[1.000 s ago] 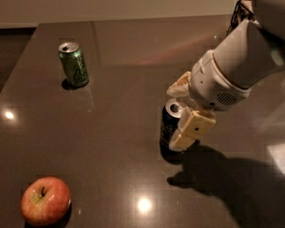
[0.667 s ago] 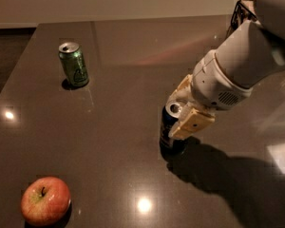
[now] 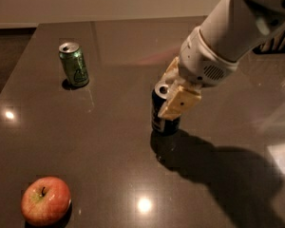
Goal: Move pepsi can near green can
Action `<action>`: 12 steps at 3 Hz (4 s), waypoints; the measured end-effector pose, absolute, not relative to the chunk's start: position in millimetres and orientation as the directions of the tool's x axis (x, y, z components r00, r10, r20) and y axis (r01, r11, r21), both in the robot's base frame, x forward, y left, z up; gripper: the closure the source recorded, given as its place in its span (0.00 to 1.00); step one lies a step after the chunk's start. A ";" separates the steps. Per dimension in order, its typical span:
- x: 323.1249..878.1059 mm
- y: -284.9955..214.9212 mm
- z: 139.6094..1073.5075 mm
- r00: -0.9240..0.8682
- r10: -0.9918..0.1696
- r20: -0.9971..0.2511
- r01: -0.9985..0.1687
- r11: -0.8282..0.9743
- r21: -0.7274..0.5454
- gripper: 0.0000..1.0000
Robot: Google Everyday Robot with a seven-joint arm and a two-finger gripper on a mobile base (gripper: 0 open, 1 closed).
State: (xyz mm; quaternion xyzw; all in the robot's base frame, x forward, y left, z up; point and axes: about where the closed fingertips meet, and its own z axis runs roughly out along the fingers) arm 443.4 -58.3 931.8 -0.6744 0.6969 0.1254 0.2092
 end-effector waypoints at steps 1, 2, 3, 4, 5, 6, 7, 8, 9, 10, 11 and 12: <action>466.2 -24.7 947.0 0.008 -0.877 -0.481 -0.993 0.048 -0.104 1.00; 492.3 10.2 956.0 -0.012 -0.864 -0.503 -0.993 0.069 -0.093 1.00; 516.9 43.2 959.6 -0.050 -0.862 -0.505 -0.989 0.113 -0.095 1.00; 536.5 67.9 955.2 -0.095 -0.858 -0.504 -0.981 0.168 -0.101 1.00; 550.6 83.3 946.1 -0.138 -0.854 -0.501 -0.971 0.217 -0.103 1.00; 560.8 95.3 937.3 -0.166 -0.854 -0.494 -0.963 0.247 -0.103 1.00; 569.8 112.5 928.4 -0.185 -0.851 -0.491 -0.961 0.261 -0.090 0.76; 574.6 121.5 918.7 -0.198 -0.850 -0.489 -0.960 0.270 -0.080 0.52; 579.8 122.8 907.9 -0.203 -0.851 -0.485 -0.961 0.269 -0.069 0.29; 578.9 123.6 908.0 -0.201 -0.851 -0.484 -0.961 0.267 -0.070 0.05; 578.2 124.2 908.0 -0.200 -0.852 -0.484 -0.962 0.266 -0.070 0.00; 578.2 124.2 908.0 -0.200 -0.852 -0.484 -0.962 0.266 -0.070 0.00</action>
Offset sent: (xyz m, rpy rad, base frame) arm 0.0842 0.1117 0.0337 0.0822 0.0356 -0.0437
